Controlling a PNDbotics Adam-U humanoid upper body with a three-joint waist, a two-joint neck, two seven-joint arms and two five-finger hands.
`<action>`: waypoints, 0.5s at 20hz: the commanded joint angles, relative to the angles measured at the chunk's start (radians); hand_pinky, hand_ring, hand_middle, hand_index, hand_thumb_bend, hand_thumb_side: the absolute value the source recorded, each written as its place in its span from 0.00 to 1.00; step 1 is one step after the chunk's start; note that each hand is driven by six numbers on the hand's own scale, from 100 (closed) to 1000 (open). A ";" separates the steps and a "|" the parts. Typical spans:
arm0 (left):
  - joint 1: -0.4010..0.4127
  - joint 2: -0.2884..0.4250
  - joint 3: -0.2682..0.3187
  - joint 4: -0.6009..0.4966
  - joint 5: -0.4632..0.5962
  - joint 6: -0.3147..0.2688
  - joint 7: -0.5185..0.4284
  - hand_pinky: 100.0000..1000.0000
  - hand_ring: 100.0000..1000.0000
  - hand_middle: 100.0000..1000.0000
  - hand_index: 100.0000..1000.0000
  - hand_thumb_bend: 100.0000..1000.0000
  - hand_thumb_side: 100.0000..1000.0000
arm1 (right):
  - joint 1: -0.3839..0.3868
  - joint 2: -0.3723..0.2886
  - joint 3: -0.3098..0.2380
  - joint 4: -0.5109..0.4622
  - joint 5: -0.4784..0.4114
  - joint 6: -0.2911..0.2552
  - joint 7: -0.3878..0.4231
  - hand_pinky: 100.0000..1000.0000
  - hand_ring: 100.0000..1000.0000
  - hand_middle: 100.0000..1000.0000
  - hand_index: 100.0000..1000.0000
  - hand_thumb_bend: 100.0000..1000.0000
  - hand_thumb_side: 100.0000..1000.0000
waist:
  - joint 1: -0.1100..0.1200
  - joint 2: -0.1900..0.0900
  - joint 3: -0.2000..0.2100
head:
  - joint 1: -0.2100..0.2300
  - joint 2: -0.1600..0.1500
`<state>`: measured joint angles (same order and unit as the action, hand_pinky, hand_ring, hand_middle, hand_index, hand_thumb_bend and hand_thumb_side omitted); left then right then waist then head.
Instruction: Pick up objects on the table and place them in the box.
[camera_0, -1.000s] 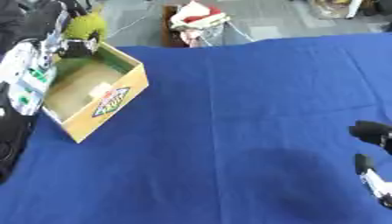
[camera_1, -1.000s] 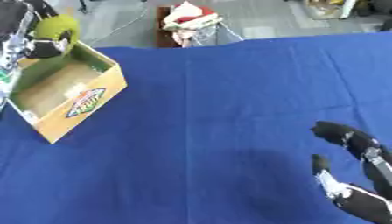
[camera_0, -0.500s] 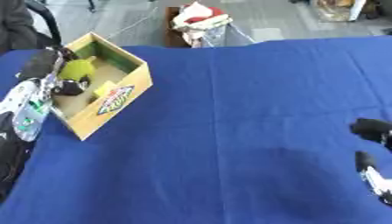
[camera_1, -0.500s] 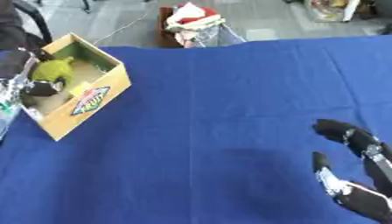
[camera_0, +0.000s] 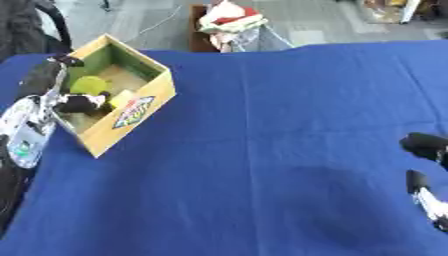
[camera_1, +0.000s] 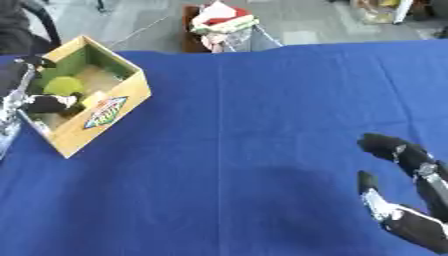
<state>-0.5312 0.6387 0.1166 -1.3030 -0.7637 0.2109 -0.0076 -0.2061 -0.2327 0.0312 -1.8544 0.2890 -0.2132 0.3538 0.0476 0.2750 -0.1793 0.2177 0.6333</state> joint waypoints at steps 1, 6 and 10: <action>0.016 0.023 0.030 -0.128 0.050 0.005 0.033 0.56 0.62 0.66 0.76 0.45 0.30 | -0.005 -0.017 -0.007 -0.012 0.005 0.001 -0.005 0.86 0.83 0.76 0.88 0.00 0.31 | 0.000 -0.021 0.004 | -0.002 0.008; 0.096 0.003 0.052 -0.356 0.195 -0.017 0.108 0.53 0.60 0.62 0.74 0.43 0.31 | -0.003 -0.016 -0.010 -0.012 0.004 0.004 -0.008 0.86 0.83 0.76 0.88 0.00 0.31 | 0.001 -0.021 0.010 | -0.006 0.013; 0.172 -0.047 0.058 -0.515 0.316 -0.065 0.175 0.51 0.59 0.60 0.74 0.37 0.32 | -0.004 -0.014 -0.011 -0.013 0.001 0.005 -0.013 0.86 0.82 0.76 0.88 0.00 0.32 | 0.000 -0.021 0.014 | -0.005 0.017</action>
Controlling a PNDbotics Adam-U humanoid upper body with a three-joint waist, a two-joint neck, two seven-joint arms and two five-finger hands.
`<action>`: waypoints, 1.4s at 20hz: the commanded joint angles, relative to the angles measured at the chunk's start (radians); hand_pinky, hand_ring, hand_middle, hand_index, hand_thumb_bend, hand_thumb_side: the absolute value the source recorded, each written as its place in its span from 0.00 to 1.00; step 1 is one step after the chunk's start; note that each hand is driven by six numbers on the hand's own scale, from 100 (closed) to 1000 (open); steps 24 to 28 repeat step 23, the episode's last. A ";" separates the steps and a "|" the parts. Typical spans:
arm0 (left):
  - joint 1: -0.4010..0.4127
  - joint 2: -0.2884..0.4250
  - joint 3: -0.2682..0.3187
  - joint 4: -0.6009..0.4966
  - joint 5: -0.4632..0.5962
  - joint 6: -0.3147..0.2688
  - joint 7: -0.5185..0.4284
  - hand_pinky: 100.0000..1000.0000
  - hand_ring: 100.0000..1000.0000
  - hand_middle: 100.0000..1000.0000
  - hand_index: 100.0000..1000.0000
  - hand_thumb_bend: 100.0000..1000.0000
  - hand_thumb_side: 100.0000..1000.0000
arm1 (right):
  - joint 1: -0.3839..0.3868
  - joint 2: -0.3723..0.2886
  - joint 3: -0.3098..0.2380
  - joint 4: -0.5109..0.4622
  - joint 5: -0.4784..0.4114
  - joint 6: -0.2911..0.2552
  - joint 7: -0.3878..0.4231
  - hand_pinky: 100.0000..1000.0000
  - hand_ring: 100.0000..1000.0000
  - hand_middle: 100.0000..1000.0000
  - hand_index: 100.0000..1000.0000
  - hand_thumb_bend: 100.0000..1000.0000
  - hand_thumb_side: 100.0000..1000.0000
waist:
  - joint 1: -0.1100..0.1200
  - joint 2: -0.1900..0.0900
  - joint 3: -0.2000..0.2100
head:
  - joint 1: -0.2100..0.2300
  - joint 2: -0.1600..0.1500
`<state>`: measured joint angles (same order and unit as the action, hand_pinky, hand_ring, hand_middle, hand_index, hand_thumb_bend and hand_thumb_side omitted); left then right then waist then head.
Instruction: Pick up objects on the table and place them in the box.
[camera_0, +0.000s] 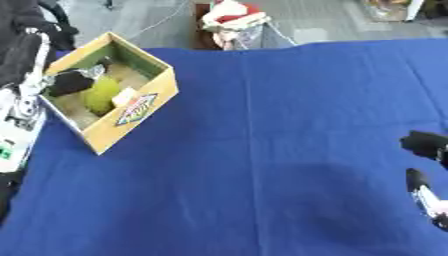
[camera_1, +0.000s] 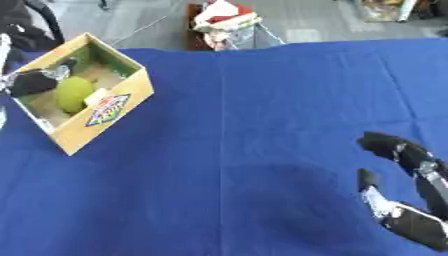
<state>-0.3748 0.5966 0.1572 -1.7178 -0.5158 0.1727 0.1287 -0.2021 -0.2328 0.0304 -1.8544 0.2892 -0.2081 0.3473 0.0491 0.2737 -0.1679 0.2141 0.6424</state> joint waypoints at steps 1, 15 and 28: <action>0.035 -0.020 0.015 -0.132 0.097 -0.044 0.052 0.51 0.59 0.59 0.73 0.36 0.32 | -0.008 -0.014 -0.010 -0.014 -0.001 0.000 -0.009 0.86 0.82 0.76 0.88 0.00 0.32 | -0.001 -0.020 0.003 | 0.000 0.012; 0.200 -0.262 -0.052 -0.210 0.246 -0.165 0.008 0.46 0.55 0.53 0.71 0.28 0.36 | -0.003 -0.002 -0.003 -0.010 -0.046 0.011 -0.022 0.85 0.81 0.74 0.87 0.00 0.34 | -0.010 -0.043 0.011 | 0.010 0.095; 0.229 -0.304 -0.074 -0.183 0.267 -0.183 -0.014 0.45 0.54 0.52 0.70 0.28 0.36 | 0.003 0.002 -0.002 -0.008 -0.072 0.016 -0.029 0.85 0.80 0.73 0.86 0.00 0.36 | -0.012 -0.052 0.014 | 0.012 0.101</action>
